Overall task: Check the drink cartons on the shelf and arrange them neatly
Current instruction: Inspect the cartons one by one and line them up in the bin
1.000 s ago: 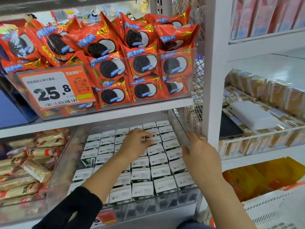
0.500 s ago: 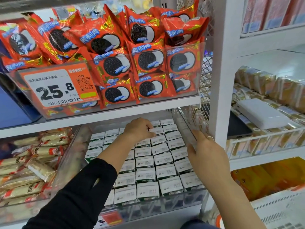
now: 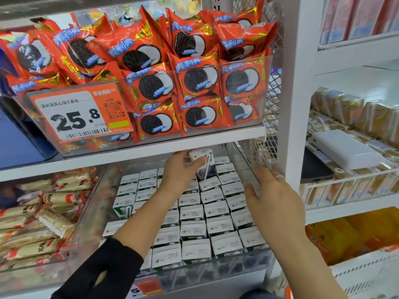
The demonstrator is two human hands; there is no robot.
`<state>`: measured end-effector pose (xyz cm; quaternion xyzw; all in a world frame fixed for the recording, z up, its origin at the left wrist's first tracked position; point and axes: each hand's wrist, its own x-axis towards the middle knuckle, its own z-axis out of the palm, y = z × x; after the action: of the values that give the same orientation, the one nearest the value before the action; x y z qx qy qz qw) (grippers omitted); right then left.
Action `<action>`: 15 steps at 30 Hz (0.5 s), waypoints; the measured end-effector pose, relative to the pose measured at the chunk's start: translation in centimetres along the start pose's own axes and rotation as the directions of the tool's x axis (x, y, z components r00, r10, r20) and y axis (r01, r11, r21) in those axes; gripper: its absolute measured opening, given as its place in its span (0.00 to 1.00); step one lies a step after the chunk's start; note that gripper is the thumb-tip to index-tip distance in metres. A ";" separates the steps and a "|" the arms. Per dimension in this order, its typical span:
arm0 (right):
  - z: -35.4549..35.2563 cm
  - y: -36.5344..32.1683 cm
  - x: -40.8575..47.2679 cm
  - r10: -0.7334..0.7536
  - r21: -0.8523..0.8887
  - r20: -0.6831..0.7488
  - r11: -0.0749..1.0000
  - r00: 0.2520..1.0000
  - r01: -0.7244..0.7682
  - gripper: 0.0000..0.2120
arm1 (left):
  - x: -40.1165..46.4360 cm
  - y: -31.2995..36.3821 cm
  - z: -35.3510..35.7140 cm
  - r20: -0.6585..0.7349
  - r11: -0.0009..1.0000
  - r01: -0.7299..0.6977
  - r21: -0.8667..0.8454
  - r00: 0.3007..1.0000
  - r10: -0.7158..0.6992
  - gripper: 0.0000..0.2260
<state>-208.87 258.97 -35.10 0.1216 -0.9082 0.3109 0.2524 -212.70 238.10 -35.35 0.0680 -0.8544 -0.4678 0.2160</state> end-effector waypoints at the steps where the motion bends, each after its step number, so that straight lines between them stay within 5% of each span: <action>1: -0.2 -0.4 0.0 -0.023 0.066 -0.063 0.997 0.998 0.027 0.15 | -0.7 0.8 -0.4 -0.022 0.995 0.002 -0.101 1.000 -0.004 0.04; 5: -0.3 -1.9 -0.3 -0.061 0.324 -0.093 0.942 0.994 0.088 0.11 | -4.0 2.9 -2.4 -0.029 0.890 0.151 -0.429 0.983 -0.181 0.01; 10: 1.2 -4.3 -1.2 0.029 0.683 0.425 0.646 0.905 -0.342 0.07 | -9.0 3.2 -5.1 0.117 0.746 0.334 -0.576 0.937 -0.330 0.16; 15: 2.3 -6.1 -2.5 -0.046 0.739 0.556 0.485 0.830 -0.468 0.07 | -11.2 2.1 -6.4 0.137 0.693 0.381 -0.612 0.914 -0.381 0.19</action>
<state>-205.30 252.94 -34.88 0.1883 -0.6745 0.7019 -0.1302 -199.73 237.93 -33.99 0.1679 -0.6162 -0.7593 0.1248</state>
